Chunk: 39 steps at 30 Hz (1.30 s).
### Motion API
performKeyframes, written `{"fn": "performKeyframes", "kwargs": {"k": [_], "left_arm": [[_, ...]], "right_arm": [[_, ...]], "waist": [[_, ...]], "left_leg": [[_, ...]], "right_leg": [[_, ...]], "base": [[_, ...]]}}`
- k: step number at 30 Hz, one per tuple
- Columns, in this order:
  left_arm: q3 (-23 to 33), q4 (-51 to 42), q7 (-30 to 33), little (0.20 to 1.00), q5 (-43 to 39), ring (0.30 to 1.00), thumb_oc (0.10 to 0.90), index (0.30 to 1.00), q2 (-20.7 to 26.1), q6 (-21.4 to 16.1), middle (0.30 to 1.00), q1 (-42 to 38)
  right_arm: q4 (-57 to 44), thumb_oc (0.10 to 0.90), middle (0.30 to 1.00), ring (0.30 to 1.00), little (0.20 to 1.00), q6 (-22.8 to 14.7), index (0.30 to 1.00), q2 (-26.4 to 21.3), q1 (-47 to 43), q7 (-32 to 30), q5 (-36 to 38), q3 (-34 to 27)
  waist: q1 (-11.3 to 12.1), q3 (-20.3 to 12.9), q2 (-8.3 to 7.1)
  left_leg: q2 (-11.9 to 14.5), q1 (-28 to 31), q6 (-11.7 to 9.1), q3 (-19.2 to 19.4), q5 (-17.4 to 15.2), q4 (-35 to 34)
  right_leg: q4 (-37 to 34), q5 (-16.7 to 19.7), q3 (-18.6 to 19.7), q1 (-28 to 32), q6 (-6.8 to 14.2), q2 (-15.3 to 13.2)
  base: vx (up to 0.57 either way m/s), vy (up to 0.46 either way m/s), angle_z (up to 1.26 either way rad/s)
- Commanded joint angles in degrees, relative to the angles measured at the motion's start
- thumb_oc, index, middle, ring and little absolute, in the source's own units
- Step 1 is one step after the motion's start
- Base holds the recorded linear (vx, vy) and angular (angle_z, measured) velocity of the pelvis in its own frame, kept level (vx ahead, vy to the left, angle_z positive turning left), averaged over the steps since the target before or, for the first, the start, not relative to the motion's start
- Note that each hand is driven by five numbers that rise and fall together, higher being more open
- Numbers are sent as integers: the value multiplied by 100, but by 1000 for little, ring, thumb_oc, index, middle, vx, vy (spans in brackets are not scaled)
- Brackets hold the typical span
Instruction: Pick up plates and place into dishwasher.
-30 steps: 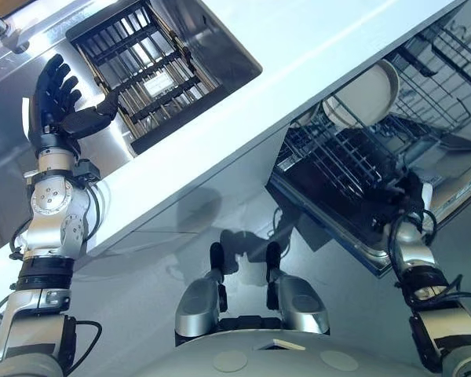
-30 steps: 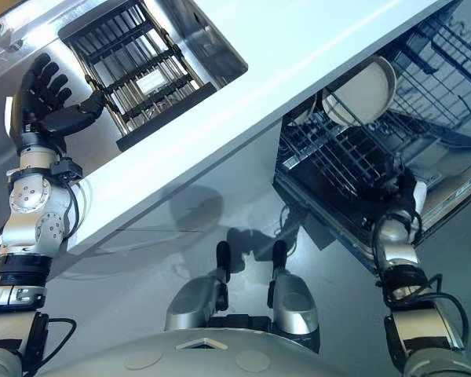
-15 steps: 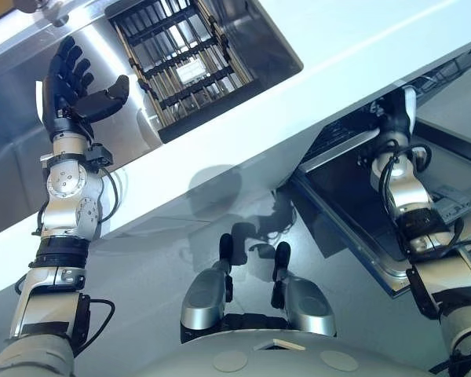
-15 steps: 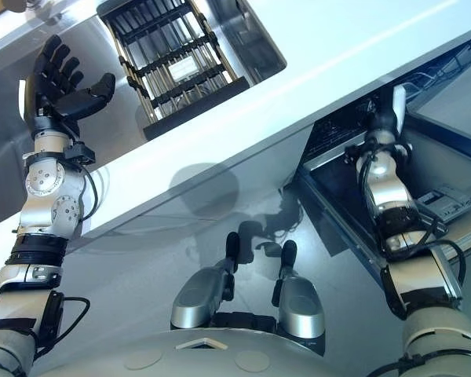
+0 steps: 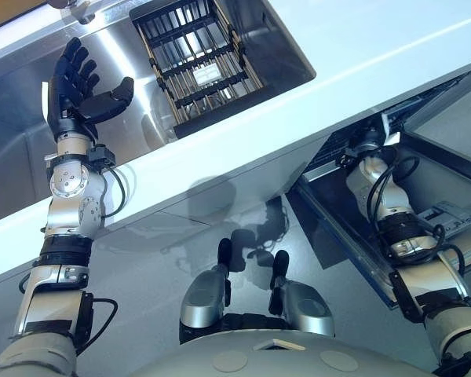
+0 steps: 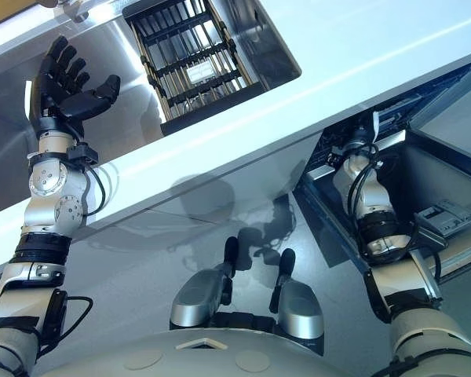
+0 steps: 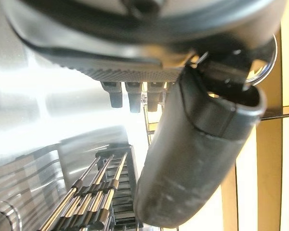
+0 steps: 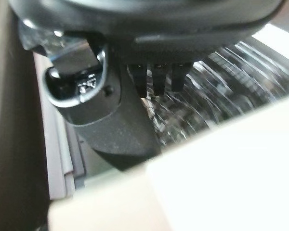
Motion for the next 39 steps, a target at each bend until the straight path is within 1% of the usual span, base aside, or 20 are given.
{"fn": "performKeyframes", "kwargs": {"k": [1, 2, 4, 6, 7, 9, 11, 14, 16, 17, 21, 24, 27, 30, 33, 36, 37, 38, 39], "left_arm": [[-144, -349, 74, 900, 83, 900, 800, 900, 257, -470, 900, 570], [-164, -377, 109, 900, 98, 900, 800, 900, 250, -452, 900, 571], [-177, -456, 159, 900, 109, 900, 800, 900, 244, -419, 900, 603], [-182, -469, 172, 900, 141, 900, 800, 900, 203, -435, 900, 622], [-177, -467, 178, 900, 150, 900, 800, 900, 183, -457, 900, 639], [-145, -446, 159, 900, 168, 900, 800, 900, 147, -487, 900, 673], [-103, -474, 163, 900, 162, 900, 800, 900, 137, -478, 900, 719], [-61, -578, 230, 900, 167, 900, 800, 900, 108, -432, 900, 793], [-25, -680, 247, 900, 193, 900, 800, 900, 81, -397, 900, 861], [15, -710, 242, 900, 196, 900, 800, 900, 74, -399, 900, 904], [135, -746, 201, 900, 162, 900, 800, 900, 118, -383, 900, 980], [248, -821, 201, 900, 179, 900, 800, 900, 116, -384, 900, 1071], [324, -826, 187, 900, 193, 900, 800, 900, 123, -395, 900, 1107], [389, -797, 166, 900, 189, 900, 800, 900, 154, -410, 900, 1114], [446, -817, 168, 900, 194, 900, 800, 900, 179, -391, 900, 1117], [498, -805, 164, 900, 196, 900, 800, 900, 206, -439, 900, 1137], [518, -797, 153, 900, 203, 900, 800, 900, 217, -456, 900, 1143], [545, -805, 155, 900, 190, 900, 800, 900, 231, -453, 900, 1144], [559, -795, 163, 900, 202, 900, 800, 900, 235, -471, 900, 1148]], "right_arm": [[-1230, 800, 900, 900, 900, -1075, 900, 537, -508, -51, -186, -58], [-1263, 800, 900, 900, 900, -1150, 900, 541, -449, -206, -304, -92], [-1387, 800, 900, 900, 900, -1391, 900, 506, -336, -360, -99, -172], [-1508, 800, 900, 900, 900, -1740, 900, 586, -213, -207, 501, -316], [-1606, 800, 900, 900, 900, -1839, 900, 648, -131, -179, 710, -416], [-1834, 800, 900, 900, 900, -1981, 900, 742, 17, -242, 977, -558], [-2049, 800, 900, 900, 900, -2057, 900, 780, 183, -451, 902, -674], [-2279, 800, 900, 900, 900, -2023, 900, 686, 430, -735, 481, -855], [-2404, 800, 900, 900, 900, -1905, 900, 607, 617, -847, 235, -1029], [-2421, 800, 900, 900, 900, -1897, 900, 533, 750, -850, 166, -1120], [-2380, 800, 900, 900, 900, -1614, 900, 256, 1150, -804, 39, -1475], [-2299, 800, 900, 900, 900, -1407, 900, 40, 1615, -713, -27, -1844], [-2168, 800, 900, 900, 900, -1362, 900, -66, 1905, -633, -91, -2119], [-1902, 800, 900, 900, 900, -1307, 900, -237, 2173, -638, -419, -2413], [-1598, 800, 900, 900, 900, -1254, 900, -442, 2451, -722, -1129, -2682], [-1331, 800, 900, 900, 900, -1283, 900, -612, 2635, -1015, -1826, -2872], [-1208, 800, 900, 900, 900, -1274, 900, -677, 2694, -1165, -2161, -2928], [-1096, 800, 900, 900, 900, -1266, 900, -715, 2756, -1288, -2381, -2967], [-985, 800, 900, 900, 900, -1258, 900, -727, 2808, -1395, -2447, -2987]], "waist": [[178, -1088, -410], [142, -1116, -404], [89, -1155, -397], [24, -1185, -388], [-12, -1198, -376], [-84, -1240, -359], [-154, -1292, -340], [-280, -1365, -320], [-347, -1391, -317], [-393, -1404, -318], [-538, -1441, -325], [-676, -1453, -347], [-768, -1459, -362], [-849, -1458, -376], [-922, -1455, -383], [-977, -1447, -390], [-988, -1443, -392], [-1000, -1438, -391], [-1012, -1431, -388]], "left_leg": [[-554, -82, 367, 278, -836, 411], [-551, -58, 366, 312, -828, 368], [-547, -6, 368, 363, -819, 296], [-551, 39, 371, 407, -820, 235], [-549, 55, 370, 438, -821, 205], [-548, 102, 378, 504, -830, 149], [-551, 141, 384, 591, -828, 90], [-552, 186, 399, 724, -830, 17], [-547, 207, 402, 791, -831, -26], [-543, 224, 403, 833, -830, -51], [-522, 255, 418, 967, -855, -79], [-503, 277, 443, 1077, -885, -89], [-487, 298, 456, 1167, -913, -93], [-476, 306, 462, 1240, -934, -95], [-465, 305, 463, 1292, -950, -99], [-452, 288, 456, 1327, -955, -99], [-448, 282, 453, 1334, -958, -98], [-446, 275, 453, 1337, -960, -95], [-442, 266, 452, 1344, -960, -91]], "right_leg": [[790, -633, 373, -380, 257, 29], [771, -616, 405, -383, 273, 33], [734, -587, 463, -380, 299, 40], [678, -543, 519, -379, 326, 37], [655, -522, 545, -387, 349, 34], [612, -484, 594, -395, 388, 28], [569, -449, 648, -406, 423, 24], [544, -429, 738, -436, 462, 26], [547, -427, 780, -455, 488, 30], [557, -431, 800, -470, 503, 34], [647, -474, 884, -522, 538, 59], [746, -521, 929, -573, 564, 71], [822, -556, 932, -608, 586, 71], [872, -569, 930, -647, 608, 77], [903, -582, 933, -675, 625, 89], [916, -581, 929, -708, 643, 97], [920, -578, 921, -720, 652, 100], [921, -579, 922, -729, 656, 103], [923, -578, 923, -741, 659, 107]], "base": [[-38, 20, -6], [-46, 25, -10], [-44, 25, -12], [-54, 28, -4], [-59, 35, -3], [-53, 36, -8], [-57, 43, -17], [-66, 43, -20], [-72, 27, -20], [-67, 22, -14], [-63, 12, -11], [-57, -4, -27], [-47, -18, -23], [-49, -37, -20], [-50, -51, -22], [-46, -55, -12], [-36, -67, -24], [-39, -76, -26], [-37, -80, -22]]}}
